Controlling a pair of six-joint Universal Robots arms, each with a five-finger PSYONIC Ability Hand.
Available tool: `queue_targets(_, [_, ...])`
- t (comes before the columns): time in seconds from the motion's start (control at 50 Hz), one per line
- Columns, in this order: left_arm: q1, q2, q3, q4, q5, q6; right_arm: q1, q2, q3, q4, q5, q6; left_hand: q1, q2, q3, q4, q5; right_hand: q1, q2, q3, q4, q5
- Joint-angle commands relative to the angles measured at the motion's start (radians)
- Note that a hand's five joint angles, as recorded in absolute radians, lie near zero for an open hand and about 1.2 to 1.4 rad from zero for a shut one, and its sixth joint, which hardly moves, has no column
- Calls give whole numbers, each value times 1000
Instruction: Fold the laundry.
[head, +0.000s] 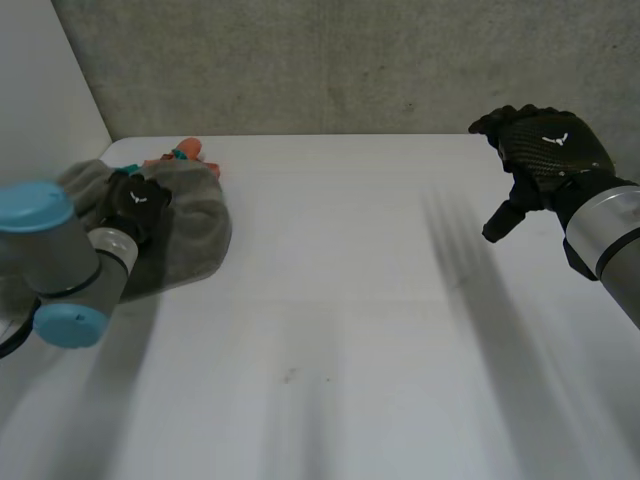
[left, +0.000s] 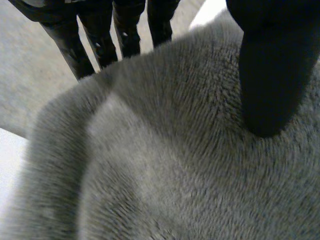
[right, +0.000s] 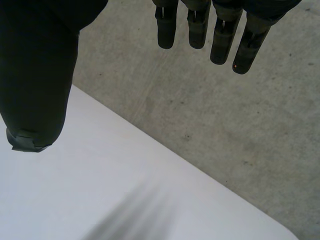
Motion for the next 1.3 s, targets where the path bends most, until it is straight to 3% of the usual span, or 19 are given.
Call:
queue_targets(0.02, [9,-50,31,16,-4,19,9,12,1,-2,0,-1,818,841,843,856,859,-12,-38,-32,-50,-49])
queue_targets(0.12, [-28,91,-15,57,-4,-65,9,29,-6,-3,0,-1,818,841,843,856,859,-12,-38,-32,-50,-49])
queue_targets(0.28, [-173,318,-90,85,-6,-340,7,35,-23,-2,3,-1,818,841,843,856,859,-12,-38,-32,-50,-49])
queue_targets(0.42, [-379,335,-134,-97,17,-527,-2,32,-29,-3,5,-1,818,841,843,856,859,-12,-38,-32,-50,-49])
queue_targets(0.52, [-462,286,-141,-191,147,-699,-2,34,-34,0,5,0,818,841,843,856,859,-12,-38,-32,-50,-49])
queue_targets(0.56, [-467,251,-131,-194,186,-737,0,35,-32,0,5,0,600,623,625,637,641,-12,-38,-32,-50,-49])
queue_targets(0.58, [-468,234,-128,-194,201,-749,0,37,-31,0,5,0,412,435,437,450,453,-12,-38,-32,-50,-49])
queue_targets(0.6, [-467,211,-119,-196,216,-763,3,39,-29,0,5,0,70,93,95,108,111,-12,-38,-32,-50,-49])
queue_targets(0.68, [-460,188,-81,-208,198,-756,7,52,-28,1,3,-3,-209,-186,-184,-171,-168,-12,-38,-32,-50,-49])
queue_targets(0.88, [-303,315,-148,-256,-3,-698,30,95,-28,95,-5,-161,-209,-186,-184,-172,-168,-12,-38,-32,-50,-49])
queue_targets(0.98, [-243,369,-220,-256,0,-580,120,115,-22,247,8,-302,-218,-195,-193,-180,-177,-12,-38,-32,-50,-49])
queue_targets(1.14, [-134,390,-369,-288,52,-291,162,127,64,275,3,-326,-165,-142,-141,-128,-125,-12,-38,-32,-50,-49])
queue_targets(1.3, [-69,407,-498,-328,155,-233,165,193,165,163,66,-267,-162,-139,-137,-125,-121,-12,-38,-32,-50,-49])
